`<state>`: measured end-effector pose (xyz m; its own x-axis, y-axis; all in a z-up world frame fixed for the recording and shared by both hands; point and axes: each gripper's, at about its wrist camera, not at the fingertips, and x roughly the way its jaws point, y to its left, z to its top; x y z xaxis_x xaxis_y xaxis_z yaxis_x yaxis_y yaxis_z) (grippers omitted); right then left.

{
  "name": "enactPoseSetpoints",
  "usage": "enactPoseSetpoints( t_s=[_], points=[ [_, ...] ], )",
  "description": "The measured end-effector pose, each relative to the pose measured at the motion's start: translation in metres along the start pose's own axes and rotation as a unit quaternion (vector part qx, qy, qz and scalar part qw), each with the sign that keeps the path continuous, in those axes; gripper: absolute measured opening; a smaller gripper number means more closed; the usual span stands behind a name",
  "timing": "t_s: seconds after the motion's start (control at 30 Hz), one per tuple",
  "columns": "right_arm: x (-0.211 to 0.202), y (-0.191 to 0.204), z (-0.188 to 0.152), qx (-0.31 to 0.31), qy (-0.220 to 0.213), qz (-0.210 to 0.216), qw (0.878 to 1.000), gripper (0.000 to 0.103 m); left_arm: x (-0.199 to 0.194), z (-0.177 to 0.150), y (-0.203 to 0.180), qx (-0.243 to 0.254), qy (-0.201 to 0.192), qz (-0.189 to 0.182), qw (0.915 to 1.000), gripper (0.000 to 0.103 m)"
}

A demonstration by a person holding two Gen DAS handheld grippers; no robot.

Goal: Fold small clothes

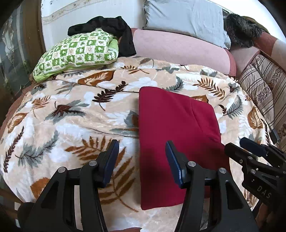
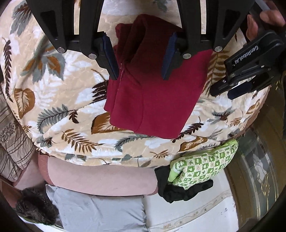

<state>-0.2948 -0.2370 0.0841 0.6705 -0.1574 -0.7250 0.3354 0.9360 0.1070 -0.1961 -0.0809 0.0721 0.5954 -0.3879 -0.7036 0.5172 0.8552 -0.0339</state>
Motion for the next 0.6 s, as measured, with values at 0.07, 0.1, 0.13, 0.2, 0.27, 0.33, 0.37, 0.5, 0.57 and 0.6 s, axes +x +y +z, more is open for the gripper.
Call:
enactPoseSetpoints(
  t_s=[0.07, 0.1, 0.13, 0.2, 0.27, 0.33, 0.37, 0.5, 0.57, 0.6],
  points=[
    [0.0, 0.002, 0.0, 0.005, 0.001, 0.002, 1.0, 0.049, -0.003, -0.001, 0.002, -0.001, -0.002, 0.001, 1.0, 0.054],
    [0.0, 0.004, 0.0, 0.005, 0.001, 0.003, 1.0, 0.049, -0.003, -0.001, 0.003, 0.0, -0.004, 0.002, 1.0, 0.054],
    [0.0, 0.006, 0.0, 0.003, 0.001, 0.003, 1.0, 0.05, -0.004, -0.001, 0.003, 0.001, -0.005, 0.003, 1.0, 0.054],
    [0.001, 0.009, 0.0, -0.002, 0.001, 0.002, 1.0, 0.05, -0.006, -0.001, 0.003, 0.002, -0.006, 0.005, 1.0, 0.054],
    [0.001, 0.012, 0.0, -0.003, 0.0, 0.002, 1.0, 0.05, -0.008, -0.001, 0.004, 0.004, -0.01, 0.005, 0.9999, 0.054],
    [0.001, 0.013, 0.0, -0.003, 0.001, 0.002, 1.0, 0.051, -0.008, -0.001, 0.004, 0.004, -0.011, 0.007, 0.9999, 0.054],
    [0.002, 0.013, 0.001, -0.003, 0.002, 0.001, 1.0, 0.051, -0.008, -0.001, 0.004, 0.003, -0.011, 0.006, 0.9999, 0.054],
    [0.003, 0.016, 0.0, -0.004, 0.005, 0.0, 1.0, 0.053, -0.008, -0.002, 0.004, 0.004, -0.01, 0.009, 0.9999, 0.054],
    [0.003, 0.016, 0.0, -0.003, 0.005, -0.001, 1.0, 0.054, -0.008, -0.002, 0.003, 0.005, -0.01, 0.009, 0.9999, 0.054],
    [0.003, 0.016, 0.0, -0.003, 0.006, 0.0, 1.0, 0.054, -0.008, -0.002, 0.003, 0.005, -0.011, 0.01, 0.9999, 0.054]
  ],
)
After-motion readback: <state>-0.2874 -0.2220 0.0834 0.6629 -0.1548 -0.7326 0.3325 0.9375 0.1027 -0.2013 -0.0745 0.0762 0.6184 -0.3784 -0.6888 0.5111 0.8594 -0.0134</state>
